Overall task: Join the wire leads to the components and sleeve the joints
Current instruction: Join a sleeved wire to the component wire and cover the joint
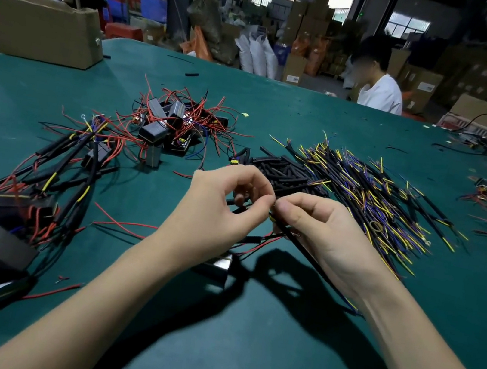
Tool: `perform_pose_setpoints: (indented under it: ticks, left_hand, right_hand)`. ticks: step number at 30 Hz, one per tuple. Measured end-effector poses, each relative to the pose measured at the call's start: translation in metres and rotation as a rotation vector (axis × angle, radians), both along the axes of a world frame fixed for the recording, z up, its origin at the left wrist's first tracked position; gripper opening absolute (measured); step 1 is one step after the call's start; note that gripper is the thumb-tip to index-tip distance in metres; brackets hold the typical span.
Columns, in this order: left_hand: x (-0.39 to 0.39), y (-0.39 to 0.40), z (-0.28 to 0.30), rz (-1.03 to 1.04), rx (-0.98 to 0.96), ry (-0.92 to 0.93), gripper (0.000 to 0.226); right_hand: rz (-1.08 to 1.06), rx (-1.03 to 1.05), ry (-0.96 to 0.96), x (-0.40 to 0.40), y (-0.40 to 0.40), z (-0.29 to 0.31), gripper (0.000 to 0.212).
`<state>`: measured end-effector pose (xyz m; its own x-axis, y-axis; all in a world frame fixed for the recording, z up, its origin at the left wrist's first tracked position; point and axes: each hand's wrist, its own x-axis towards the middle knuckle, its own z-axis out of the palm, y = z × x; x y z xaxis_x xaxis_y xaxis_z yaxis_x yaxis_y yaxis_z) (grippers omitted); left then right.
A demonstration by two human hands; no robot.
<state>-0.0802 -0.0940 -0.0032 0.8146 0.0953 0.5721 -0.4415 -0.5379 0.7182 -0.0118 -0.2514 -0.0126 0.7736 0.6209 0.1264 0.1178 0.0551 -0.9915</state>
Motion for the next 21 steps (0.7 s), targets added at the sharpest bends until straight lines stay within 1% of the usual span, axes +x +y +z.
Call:
perform_pose_setpoints:
  ticks: [5, 8, 13, 16, 18, 21]
  left_hand:
    - [0.0006, 0.0032, 0.0016, -0.015, 0.088, -0.078, 0.012]
    - [0.0015, 0.0048, 0.0011, -0.026, 0.115, -0.109, 0.010]
    - [0.0017, 0.0048, 0.0010, -0.069, 0.114, -0.136, 0.007]
    - [0.0016, 0.0061, 0.0015, -0.094, 0.133, -0.138, 0.006]
    - [0.0017, 0.0069, 0.0014, -0.104, 0.148, -0.145, 0.005]
    - [0.0019, 0.0071, 0.0004, -0.108, 0.181, -0.145, 0.004]
  right_hand:
    - [0.066, 0.077, 0.189, 0.0000, -0.0033, 0.0005, 0.019]
    - [0.104, 0.085, 0.247, -0.0009, -0.0034, 0.0001, 0.017]
    - [0.093, 0.093, 0.229, -0.0005, -0.0025, -0.0011, 0.010]
    - [0.108, 0.088, 0.227, 0.0003, -0.0032, -0.0008, 0.012]
    - [0.134, 0.065, 0.213, 0.0005, -0.0047, 0.0007, 0.013]
    - [0.171, 0.010, 0.152, 0.0009, -0.0089, 0.0049, 0.007]
